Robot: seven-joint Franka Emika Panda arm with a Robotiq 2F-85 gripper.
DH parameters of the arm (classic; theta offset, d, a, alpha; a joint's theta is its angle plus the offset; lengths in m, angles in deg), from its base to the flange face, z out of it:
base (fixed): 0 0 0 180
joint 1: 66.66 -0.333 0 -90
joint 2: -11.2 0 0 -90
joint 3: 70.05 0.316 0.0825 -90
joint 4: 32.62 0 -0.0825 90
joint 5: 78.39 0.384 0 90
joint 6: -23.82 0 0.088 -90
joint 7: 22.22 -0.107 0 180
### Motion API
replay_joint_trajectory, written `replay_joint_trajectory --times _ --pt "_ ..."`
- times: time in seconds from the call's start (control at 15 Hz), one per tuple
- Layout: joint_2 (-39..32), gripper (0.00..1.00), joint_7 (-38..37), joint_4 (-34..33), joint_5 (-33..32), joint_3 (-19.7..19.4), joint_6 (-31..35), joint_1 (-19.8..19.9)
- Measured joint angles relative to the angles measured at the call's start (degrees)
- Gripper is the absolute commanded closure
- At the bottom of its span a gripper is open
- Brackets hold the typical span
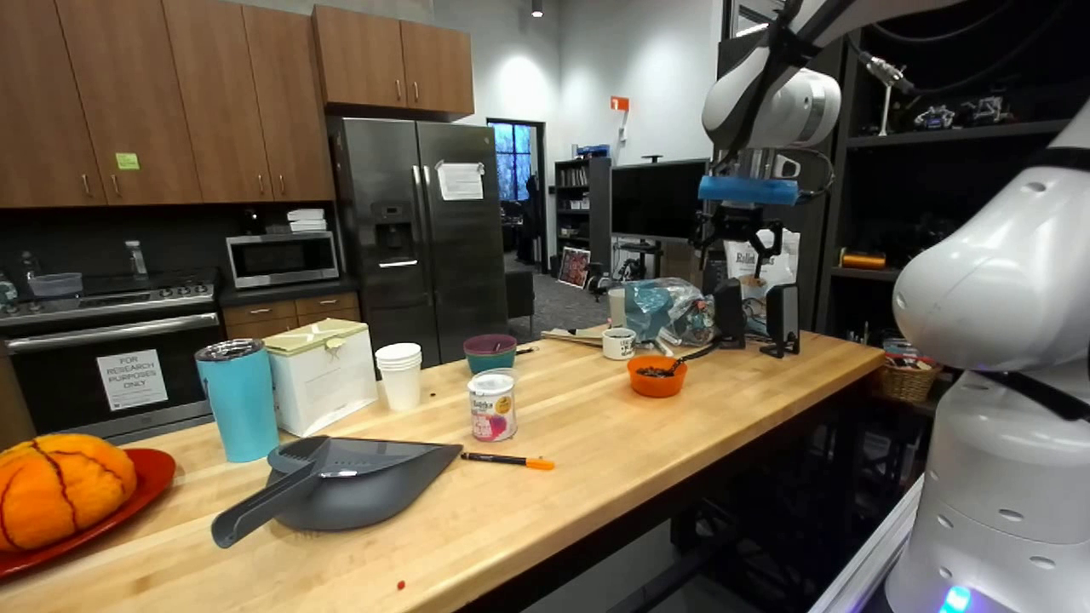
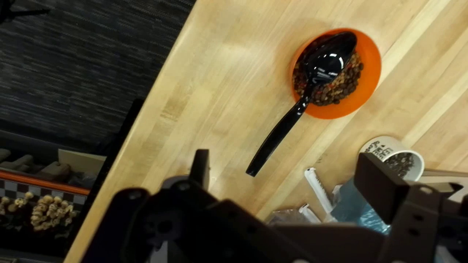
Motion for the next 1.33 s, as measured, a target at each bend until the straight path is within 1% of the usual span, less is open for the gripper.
replay_joint_trajectory --times 0.27,0.4,0.47,0.6,0.67,0.73,0.93,1.33 --pt "-5.9 0.00 2.0 -1.7 -1.0 -3.6 2.7 1.5" --pt "-9.9 0.00 5.6 -3.0 -0.9 -6.3 3.9 1.8" --pt "-11.9 0.00 8.8 -3.8 -0.2 -8.1 4.1 1.8" --pt "-13.4 0.00 16.3 -4.5 0.5 -13.3 4.2 -1.0" --pt "-13.4 0.00 17.9 -4.7 0.6 -15.0 4.2 -2.0" --pt "-13.4 0.00 18.6 -4.7 0.6 -15.7 4.2 -2.6" --pt "-13.1 0.00 18.7 -4.7 0.6 -15.8 4.2 -3.5" --pt "-13.1 0.00 18.7 -4.8 0.6 -15.8 4.2 -3.6"
